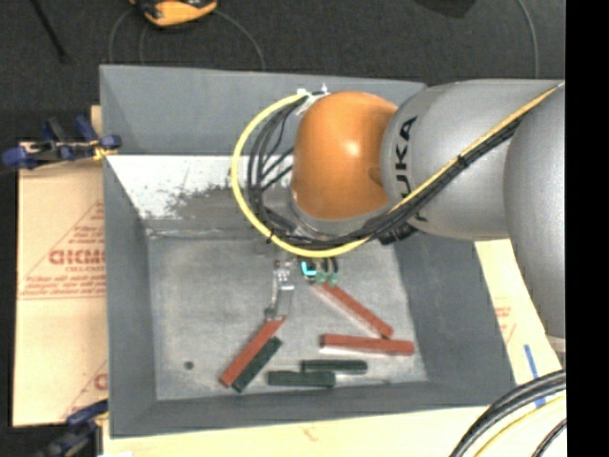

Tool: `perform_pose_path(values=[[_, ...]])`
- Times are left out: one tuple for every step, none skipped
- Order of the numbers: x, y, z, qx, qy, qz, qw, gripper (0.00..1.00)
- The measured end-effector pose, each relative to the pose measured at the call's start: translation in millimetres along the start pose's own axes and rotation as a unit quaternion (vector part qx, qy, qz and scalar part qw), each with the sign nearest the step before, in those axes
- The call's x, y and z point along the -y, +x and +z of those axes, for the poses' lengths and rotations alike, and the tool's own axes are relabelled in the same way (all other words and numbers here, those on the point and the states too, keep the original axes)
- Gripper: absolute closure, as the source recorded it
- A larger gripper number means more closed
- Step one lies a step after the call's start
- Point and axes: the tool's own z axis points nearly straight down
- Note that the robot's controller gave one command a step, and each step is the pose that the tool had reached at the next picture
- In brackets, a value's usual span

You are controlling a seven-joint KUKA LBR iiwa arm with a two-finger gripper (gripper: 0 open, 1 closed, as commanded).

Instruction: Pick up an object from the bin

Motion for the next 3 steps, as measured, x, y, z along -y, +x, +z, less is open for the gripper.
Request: perform_pose_path(values=[[0,-1.7,-4,0.0036,0.000,0.001,1.0000,0.00],[-8,-9.0,45,0.0076,-0.001,0.028,0.9996,0.00],[5,7.4,94,0.0039,-0.001,0.089,0.9960,0.00]])
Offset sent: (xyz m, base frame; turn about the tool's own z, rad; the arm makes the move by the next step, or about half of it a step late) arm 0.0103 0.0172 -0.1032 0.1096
